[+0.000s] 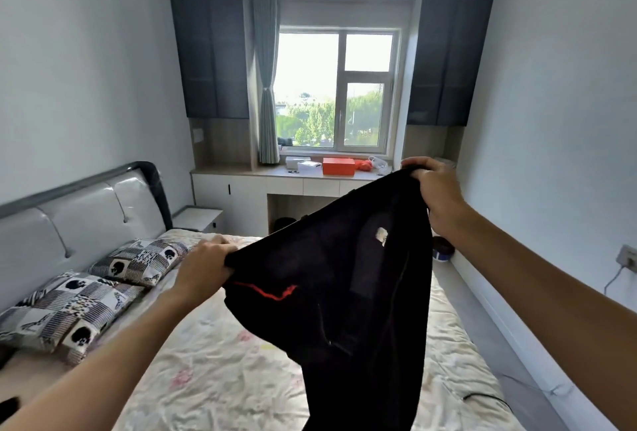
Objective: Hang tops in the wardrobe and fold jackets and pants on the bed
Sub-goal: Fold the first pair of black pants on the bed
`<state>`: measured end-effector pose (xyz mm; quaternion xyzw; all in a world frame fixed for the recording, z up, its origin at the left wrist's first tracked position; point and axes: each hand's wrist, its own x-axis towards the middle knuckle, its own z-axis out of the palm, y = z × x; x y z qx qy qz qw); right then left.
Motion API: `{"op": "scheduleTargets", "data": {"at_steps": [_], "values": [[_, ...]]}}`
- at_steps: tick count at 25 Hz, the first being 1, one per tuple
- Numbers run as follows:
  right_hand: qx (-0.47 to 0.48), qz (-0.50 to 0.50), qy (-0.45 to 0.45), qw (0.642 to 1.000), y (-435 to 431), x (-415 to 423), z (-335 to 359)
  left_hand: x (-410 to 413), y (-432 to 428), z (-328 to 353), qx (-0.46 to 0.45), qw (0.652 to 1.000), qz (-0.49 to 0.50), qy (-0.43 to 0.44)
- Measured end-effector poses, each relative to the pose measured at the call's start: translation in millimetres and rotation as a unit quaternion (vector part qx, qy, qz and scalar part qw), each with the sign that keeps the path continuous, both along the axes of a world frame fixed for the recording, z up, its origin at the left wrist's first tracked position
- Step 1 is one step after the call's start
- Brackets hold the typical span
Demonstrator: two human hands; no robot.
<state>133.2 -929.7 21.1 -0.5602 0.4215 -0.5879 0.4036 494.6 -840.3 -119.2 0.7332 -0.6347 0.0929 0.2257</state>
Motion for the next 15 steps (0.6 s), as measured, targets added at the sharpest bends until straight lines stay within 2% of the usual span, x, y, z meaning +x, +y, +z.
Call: {"op": "scheduleTargets", "data": {"at_steps": [2,3,4,5,6,7,8,9,11,13,14,15], "values": [[-0.017,-0.012,0.027,0.999,-14,-11,0,7,-4,13,-0.045,0.995,-0.022,0.081],[-0.030,-0.024,0.071,0.997,-19,-19,-2,9,-8,25,-0.053,0.991,-0.042,0.116],[-0.072,-0.052,0.182,0.979,-24,-30,-7,11,-10,39,-0.056,0.988,-0.059,0.132],[-0.136,-0.090,0.348,0.923,-29,-43,-13,14,-11,52,-0.058,0.987,-0.079,0.127],[-0.194,-0.119,0.521,0.823,-32,-55,-20,16,-10,63,-0.059,0.988,-0.108,0.093],[-0.241,-0.136,0.644,0.713,-33,-65,-28,17,-7,73,-0.064,0.988,-0.141,0.017],[-0.283,-0.143,0.705,0.634,-34,-76,-37,17,-4,79,-0.083,0.977,-0.174,-0.093],[-0.316,-0.138,0.722,0.600,-36,-87,-44,15,-1,82,-0.106,0.948,-0.213,-0.210],[-0.368,-0.104,0.710,0.591,-36,-100,-52,14,-1,82,-0.115,0.880,-0.276,-0.369],[-0.434,-0.067,0.691,0.574,-31,-110,-55,23,-7,75,-0.078,0.846,-0.305,-0.431],[-0.464,-0.048,0.684,0.561,-25,-112,-55,32,-10,71,-0.050,0.843,-0.299,-0.444],[-0.480,-0.026,0.681,0.552,-19,-111,-55,41,-13,67,-0.018,0.857,-0.278,-0.434]]}}
